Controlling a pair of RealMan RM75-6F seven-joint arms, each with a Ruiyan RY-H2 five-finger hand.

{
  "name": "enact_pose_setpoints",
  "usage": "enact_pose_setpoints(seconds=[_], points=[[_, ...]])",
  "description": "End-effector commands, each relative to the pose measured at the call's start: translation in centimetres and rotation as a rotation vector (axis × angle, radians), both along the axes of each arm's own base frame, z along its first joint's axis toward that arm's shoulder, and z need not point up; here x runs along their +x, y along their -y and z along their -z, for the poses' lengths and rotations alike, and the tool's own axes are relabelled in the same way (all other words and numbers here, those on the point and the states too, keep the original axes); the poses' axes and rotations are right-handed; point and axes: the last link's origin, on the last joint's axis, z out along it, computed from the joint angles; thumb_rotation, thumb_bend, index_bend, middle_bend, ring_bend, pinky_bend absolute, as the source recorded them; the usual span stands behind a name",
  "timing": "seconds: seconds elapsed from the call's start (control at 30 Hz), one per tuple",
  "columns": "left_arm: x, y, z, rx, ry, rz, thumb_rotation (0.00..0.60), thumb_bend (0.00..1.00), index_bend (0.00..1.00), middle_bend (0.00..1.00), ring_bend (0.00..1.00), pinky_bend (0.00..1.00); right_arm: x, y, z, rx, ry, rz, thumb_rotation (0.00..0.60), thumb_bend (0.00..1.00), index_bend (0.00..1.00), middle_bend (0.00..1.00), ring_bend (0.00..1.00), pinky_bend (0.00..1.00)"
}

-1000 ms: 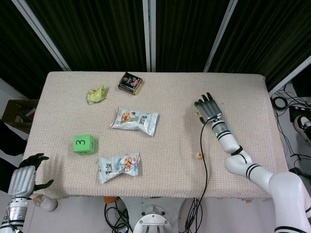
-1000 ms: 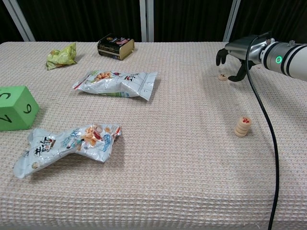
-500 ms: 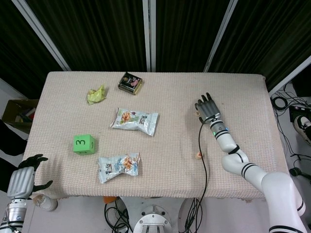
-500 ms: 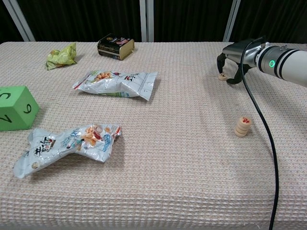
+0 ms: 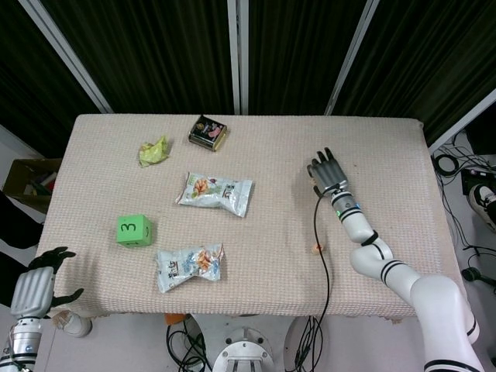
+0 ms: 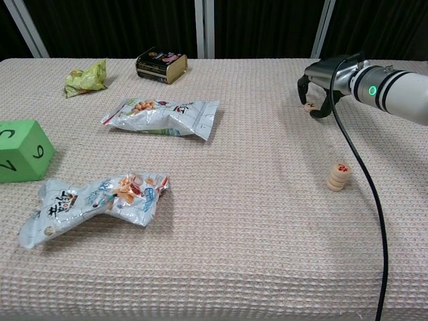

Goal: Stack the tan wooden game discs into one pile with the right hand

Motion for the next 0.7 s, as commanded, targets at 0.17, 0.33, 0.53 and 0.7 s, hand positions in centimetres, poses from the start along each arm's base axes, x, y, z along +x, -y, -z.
enact_pose_setpoints(seconds=[0.17, 0.33, 0.53, 0.7], points=[[-0.1, 0.1, 0.0, 0.002, 0.002, -0.006, 0.6, 0.13, 0.28, 0.16, 0.13, 0.18, -0.3, 0.1, -0.1, -0.009, -0.002, 0.003, 0.6, 0.33, 0.48, 0.32, 0.05, 0.0], [-0.1, 0.1, 0.0, -0.001, 0.003, -0.004, 0.6, 0.13, 0.28, 0.16, 0.13, 0.18, -0.5, -0.2, -0.9, -0.022, 0.01, -0.018, 0.6, 0.35, 0.51, 0.33, 0.05, 0.0], [0.0, 0.0, -0.1, 0.002, 0.002, 0.002, 0.6, 0.13, 0.28, 0.16, 0.13, 0.18, 0.6, -2.4, -3.4, -0.017, 0.006, -0.163, 0.6, 0.35, 0.51, 0.33, 0.05, 0.0], [0.3, -0.1, -0.1, 0.005, -0.001, 0.013, 0.6, 0.13, 0.28, 0.16, 0.13, 0.18, 1.7, -6.0, -6.2, 0.027, 0.036, -0.258, 0.6, 0.35, 0.51, 0.33, 0.05, 0.0]])
